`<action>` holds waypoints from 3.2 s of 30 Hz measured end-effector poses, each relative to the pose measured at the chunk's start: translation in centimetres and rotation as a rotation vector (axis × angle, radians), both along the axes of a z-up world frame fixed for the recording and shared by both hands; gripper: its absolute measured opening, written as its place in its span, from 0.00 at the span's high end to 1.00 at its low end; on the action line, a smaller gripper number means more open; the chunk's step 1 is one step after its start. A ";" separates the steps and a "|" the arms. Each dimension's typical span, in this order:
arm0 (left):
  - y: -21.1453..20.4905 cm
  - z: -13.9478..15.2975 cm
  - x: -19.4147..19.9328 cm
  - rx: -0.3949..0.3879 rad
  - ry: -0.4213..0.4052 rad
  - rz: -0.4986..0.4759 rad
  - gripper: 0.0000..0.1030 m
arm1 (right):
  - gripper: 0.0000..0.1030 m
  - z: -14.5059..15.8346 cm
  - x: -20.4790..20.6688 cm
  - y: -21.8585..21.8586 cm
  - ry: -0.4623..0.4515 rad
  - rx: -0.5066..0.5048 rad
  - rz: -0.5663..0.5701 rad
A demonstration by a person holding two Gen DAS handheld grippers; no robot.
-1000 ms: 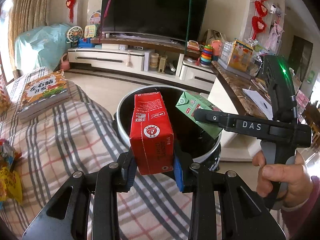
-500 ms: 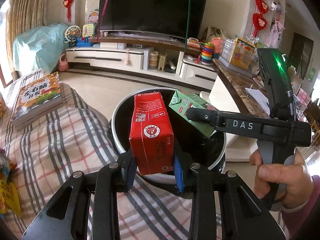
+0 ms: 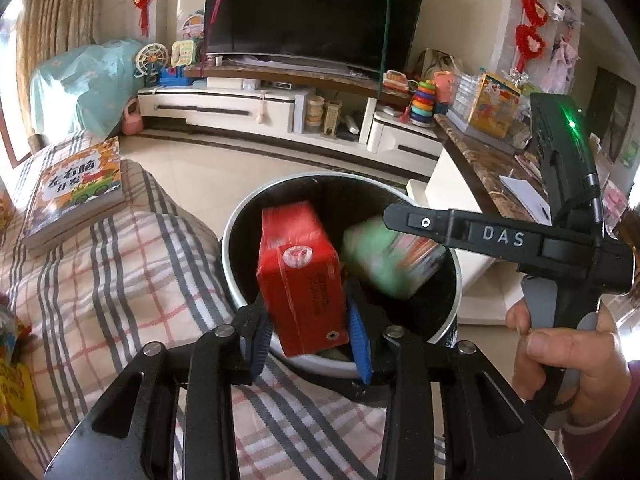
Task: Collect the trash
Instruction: 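Carry both cartons over the bin and open both tools to drop them, then move both open tools back toward the snacks on the bed, then grasp the blue snack bag with left tool while right tool grasps yellow snack packet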
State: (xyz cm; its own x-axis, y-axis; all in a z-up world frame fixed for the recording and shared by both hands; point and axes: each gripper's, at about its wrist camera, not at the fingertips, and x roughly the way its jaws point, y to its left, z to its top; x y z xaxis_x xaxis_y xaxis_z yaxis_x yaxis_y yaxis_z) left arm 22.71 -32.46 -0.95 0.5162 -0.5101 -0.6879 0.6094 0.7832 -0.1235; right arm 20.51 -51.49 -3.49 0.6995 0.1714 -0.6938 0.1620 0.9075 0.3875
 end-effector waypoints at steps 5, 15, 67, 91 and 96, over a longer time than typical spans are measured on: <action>1.5 0.3 -1.2 -0.008 -0.019 0.029 0.49 | 0.31 0.6 -1.1 0.1 -0.029 0.006 -0.020; 8.2 -0.6 -4.0 -0.041 0.025 0.150 0.34 | 0.20 1.2 -3.9 3.8 -0.076 0.040 0.011; 36.1 -2.7 -3.4 -0.089 0.044 0.707 0.22 | 0.12 -1.1 -0.7 29.3 -0.059 0.099 0.382; 36.6 -4.1 -0.6 -0.099 0.073 0.711 0.71 | 0.89 -3.2 0.9 30.9 -0.001 0.110 0.433; 34.8 -2.9 -3.1 -0.113 0.049 0.656 0.71 | 0.91 -2.5 -0.7 29.8 -0.019 0.091 0.430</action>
State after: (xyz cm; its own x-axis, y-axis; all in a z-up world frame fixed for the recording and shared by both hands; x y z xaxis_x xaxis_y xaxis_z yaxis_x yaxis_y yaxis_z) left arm 19.57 2.35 -3.88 0.7136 -0.1712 -0.6794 0.0022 0.9702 -0.2422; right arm 19.85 -21.64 -5.94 0.5639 0.5096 -0.6498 -0.2310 0.8528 0.4683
